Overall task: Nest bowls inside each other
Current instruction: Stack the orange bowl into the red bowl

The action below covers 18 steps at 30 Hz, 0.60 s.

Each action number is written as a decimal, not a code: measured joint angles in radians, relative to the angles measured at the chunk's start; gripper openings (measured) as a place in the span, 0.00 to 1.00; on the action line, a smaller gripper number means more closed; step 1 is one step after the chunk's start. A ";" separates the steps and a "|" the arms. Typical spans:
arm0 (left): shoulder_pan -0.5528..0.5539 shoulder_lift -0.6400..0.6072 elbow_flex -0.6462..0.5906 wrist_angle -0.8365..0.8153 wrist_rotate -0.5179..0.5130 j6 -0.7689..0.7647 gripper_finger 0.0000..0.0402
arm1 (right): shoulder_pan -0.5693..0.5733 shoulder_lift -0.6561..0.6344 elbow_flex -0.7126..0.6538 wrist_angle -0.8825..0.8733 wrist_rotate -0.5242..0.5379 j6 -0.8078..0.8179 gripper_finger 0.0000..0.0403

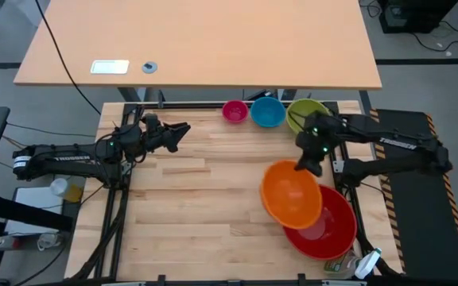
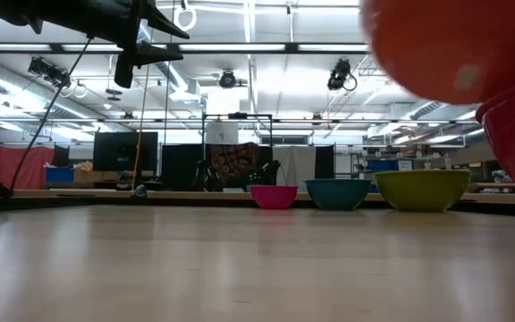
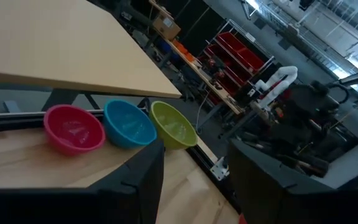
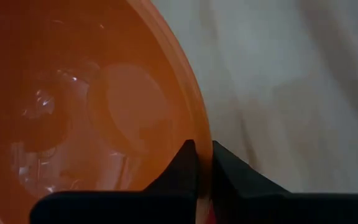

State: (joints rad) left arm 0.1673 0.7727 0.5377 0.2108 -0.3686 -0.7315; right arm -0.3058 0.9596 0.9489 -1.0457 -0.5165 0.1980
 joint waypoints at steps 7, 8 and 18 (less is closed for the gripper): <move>0.000 0.000 0.000 0.001 -0.004 0.011 0.44 | 0.170 -0.017 0.001 -0.275 0.097 0.062 0.07; 0.000 0.000 0.000 0.001 -0.004 0.012 0.44 | 0.193 -0.012 0.001 -0.319 0.122 0.077 0.07; 0.000 0.000 0.000 0.001 -0.004 0.021 0.44 | 0.343 0.048 0.001 -0.458 0.234 0.170 0.11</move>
State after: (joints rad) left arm 0.1673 0.7727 0.5377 0.2115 -0.3729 -0.7109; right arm 0.0376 1.0076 0.9497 -1.5038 -0.2822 0.3683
